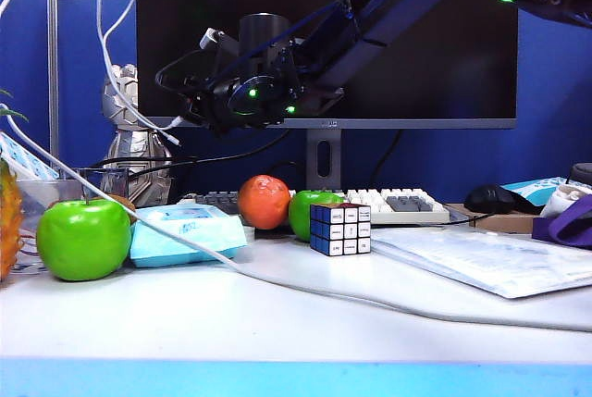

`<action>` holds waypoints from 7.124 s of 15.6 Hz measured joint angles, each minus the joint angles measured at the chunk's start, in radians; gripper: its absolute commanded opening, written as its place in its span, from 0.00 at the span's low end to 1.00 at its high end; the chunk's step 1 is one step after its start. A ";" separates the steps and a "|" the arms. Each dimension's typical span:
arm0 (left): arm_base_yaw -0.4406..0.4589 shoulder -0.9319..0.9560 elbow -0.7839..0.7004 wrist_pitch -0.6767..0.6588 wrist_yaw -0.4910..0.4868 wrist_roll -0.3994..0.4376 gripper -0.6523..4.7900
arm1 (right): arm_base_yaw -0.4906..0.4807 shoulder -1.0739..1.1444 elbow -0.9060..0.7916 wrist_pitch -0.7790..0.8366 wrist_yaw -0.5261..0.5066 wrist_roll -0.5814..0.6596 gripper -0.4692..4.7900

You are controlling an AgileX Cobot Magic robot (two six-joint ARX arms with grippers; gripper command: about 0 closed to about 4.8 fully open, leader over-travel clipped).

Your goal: Pick up the Type-C charging cable and the charging base, insert one end of the Type-C charger into the corresponding slot on the base, and finally place the plugged-in charger back on the table.

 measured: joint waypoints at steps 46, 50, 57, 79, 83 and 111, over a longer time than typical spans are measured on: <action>0.000 0.001 0.000 0.003 0.002 -0.007 0.11 | -0.061 -0.684 -0.049 -1.754 0.141 -0.683 0.08; 0.000 0.001 0.000 0.003 0.002 -0.007 0.11 | -0.061 -0.603 -0.135 -1.754 0.081 -0.678 0.89; 0.000 0.001 0.000 0.003 0.002 -0.008 0.11 | -0.061 -0.608 -0.148 -1.757 0.145 -0.657 0.88; 0.000 0.001 0.000 0.003 0.002 -0.007 0.11 | -0.237 -0.607 -0.423 -1.691 0.068 -0.990 0.56; 0.000 0.001 0.000 0.003 0.002 -0.008 0.11 | -0.236 -0.603 -0.548 -1.445 0.129 -1.002 0.48; 0.000 0.001 0.000 -0.016 0.002 -0.008 0.11 | -0.241 -0.449 -0.547 -1.305 0.195 -0.970 0.09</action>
